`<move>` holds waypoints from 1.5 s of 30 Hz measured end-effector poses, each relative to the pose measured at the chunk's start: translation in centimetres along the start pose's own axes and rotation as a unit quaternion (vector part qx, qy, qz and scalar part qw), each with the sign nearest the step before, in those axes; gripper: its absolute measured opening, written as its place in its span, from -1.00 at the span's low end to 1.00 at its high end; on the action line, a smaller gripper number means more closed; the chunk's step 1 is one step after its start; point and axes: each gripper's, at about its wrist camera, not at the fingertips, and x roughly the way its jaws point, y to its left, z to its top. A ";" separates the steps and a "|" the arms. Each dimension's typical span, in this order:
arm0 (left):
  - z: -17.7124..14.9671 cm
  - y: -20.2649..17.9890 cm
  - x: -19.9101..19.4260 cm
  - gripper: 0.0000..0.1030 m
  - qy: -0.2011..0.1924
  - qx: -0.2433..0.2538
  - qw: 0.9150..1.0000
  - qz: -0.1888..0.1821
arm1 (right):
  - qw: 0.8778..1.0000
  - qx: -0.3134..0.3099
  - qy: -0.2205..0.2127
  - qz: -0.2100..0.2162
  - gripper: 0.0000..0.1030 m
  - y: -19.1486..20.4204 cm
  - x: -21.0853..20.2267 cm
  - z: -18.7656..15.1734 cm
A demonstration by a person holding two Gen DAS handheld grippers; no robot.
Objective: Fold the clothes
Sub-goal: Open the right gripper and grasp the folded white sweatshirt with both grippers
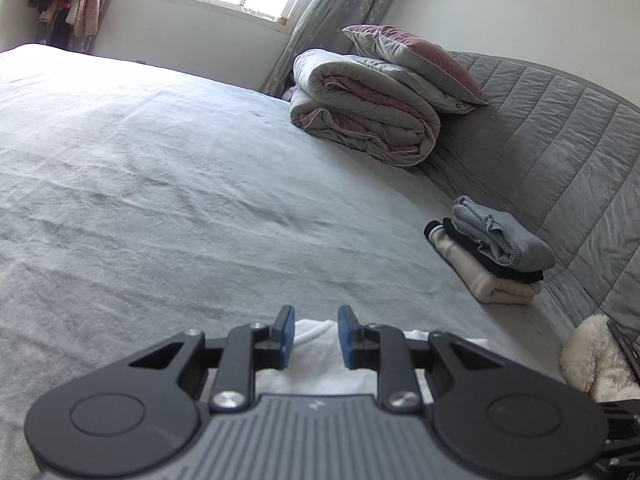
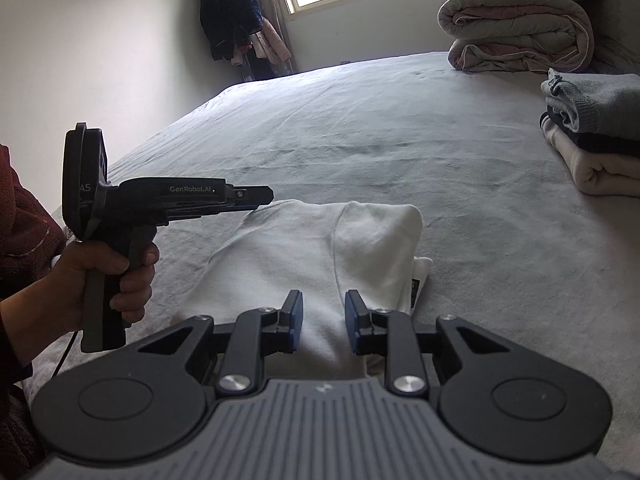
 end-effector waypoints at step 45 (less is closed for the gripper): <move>-6.5 -3.5 -8.1 -0.31 0.077 0.003 0.997 0.012 | 0.992 0.092 0.012 -0.091 -0.04 -0.7 -0.5 -0.8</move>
